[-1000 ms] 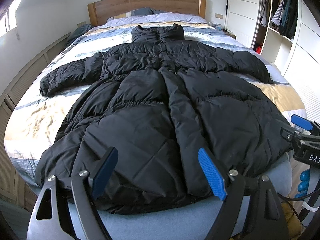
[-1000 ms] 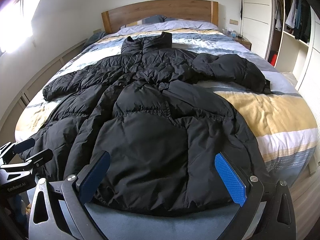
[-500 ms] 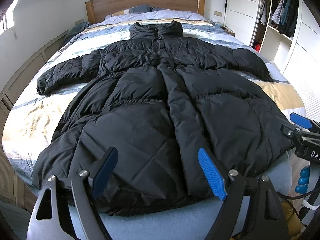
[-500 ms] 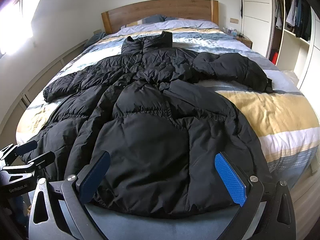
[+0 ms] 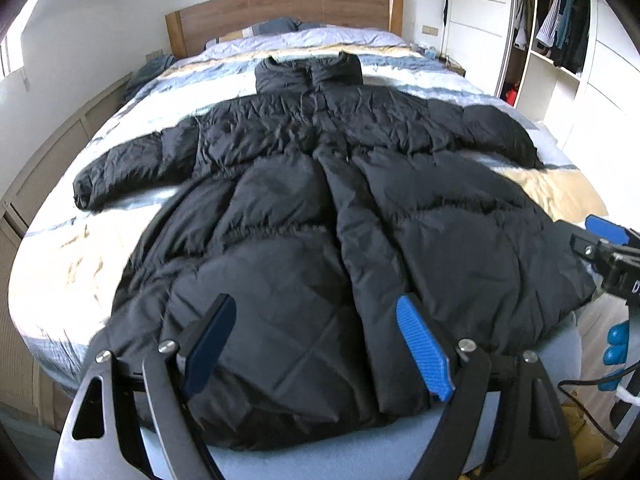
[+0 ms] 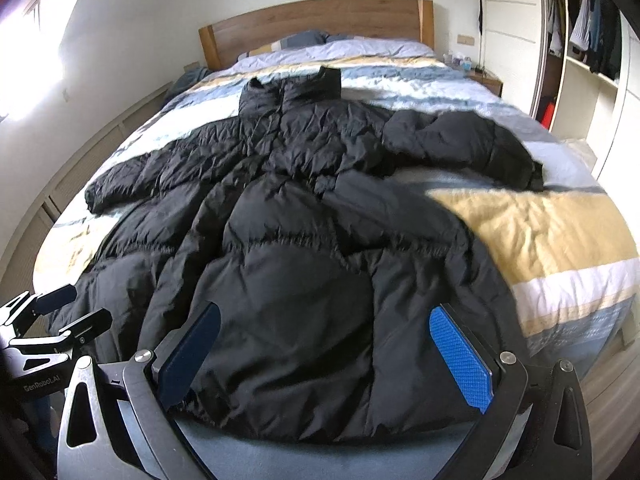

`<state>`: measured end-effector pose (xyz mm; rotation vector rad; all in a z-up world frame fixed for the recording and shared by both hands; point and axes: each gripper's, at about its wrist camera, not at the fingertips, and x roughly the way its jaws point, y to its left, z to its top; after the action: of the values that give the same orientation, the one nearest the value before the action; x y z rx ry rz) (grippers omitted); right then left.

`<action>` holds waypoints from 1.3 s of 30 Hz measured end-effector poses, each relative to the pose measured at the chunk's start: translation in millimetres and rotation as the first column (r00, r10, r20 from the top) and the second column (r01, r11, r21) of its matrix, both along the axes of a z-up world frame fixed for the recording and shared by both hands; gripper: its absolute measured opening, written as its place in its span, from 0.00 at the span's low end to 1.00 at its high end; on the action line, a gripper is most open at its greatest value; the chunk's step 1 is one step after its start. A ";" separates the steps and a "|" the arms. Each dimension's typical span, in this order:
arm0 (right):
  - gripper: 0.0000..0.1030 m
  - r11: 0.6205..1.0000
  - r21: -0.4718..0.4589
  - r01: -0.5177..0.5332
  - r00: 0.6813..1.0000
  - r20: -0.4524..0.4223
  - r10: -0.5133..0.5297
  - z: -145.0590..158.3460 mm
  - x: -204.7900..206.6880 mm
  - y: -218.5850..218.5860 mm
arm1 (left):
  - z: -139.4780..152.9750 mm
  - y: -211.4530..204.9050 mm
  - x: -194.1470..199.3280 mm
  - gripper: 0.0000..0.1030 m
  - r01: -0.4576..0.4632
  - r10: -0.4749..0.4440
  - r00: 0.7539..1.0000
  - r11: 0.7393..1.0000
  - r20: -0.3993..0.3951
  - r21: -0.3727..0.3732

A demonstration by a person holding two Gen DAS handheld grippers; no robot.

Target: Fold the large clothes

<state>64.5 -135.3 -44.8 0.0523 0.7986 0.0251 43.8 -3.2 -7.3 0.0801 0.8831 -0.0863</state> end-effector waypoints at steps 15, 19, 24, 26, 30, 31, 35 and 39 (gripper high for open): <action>1.00 0.998 -0.024 0.054 0.993 0.104 -0.051 72.2 42.9 -24.1 | 66.1 50.8 56.3 0.80 -0.022 0.024 0.996 0.999 0.083 -0.032; 1.00 0.997 0.000 0.072 0.982 0.177 -0.071 102.8 64.7 -34.9 | 84.3 58.8 80.7 0.80 -0.049 0.052 0.995 0.998 0.090 -0.036; 1.00 0.994 0.034 0.102 0.963 0.247 -0.107 131.0 96.7 -52.5 | 110.0 66.4 111.1 0.80 -0.094 0.099 0.988 0.994 0.119 -0.052; 1.00 0.990 0.055 0.128 0.955 0.261 -0.138 135.0 111.7 -63.7 | 121.6 69.3 123.5 0.80 -0.120 0.125 0.982 0.992 0.140 -0.043; 1.00 0.978 0.105 0.181 0.950 0.239 -0.201 123.3 136.5 -86.8 | 134.0 77.0 144.8 0.80 -0.162 0.169 0.972 0.985 0.165 -0.054; 1.00 0.973 0.120 0.198 0.950 0.220 -0.220 114.0 144.7 -94.6 | 134.2 77.8 147.8 0.80 -0.170 0.178 0.971 0.984 0.162 -0.058; 1.00 0.955 0.173 0.240 0.956 0.130 -0.264 72.3 167.0 -118.9 | 124.1 84.6 166.9 0.80 -0.235 0.241 0.961 0.970 0.135 -0.062; 1.00 0.928 0.233 0.292 0.951 0.030 -0.307 20.6 182.4 -148.2 | 101.1 86.9 184.5 0.80 -0.278 0.281 0.957 0.960 0.078 -0.040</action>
<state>246.9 -283.5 -24.2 0.3882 0.7114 -0.1716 228.3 83.7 93.8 -0.0687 0.8025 0.1682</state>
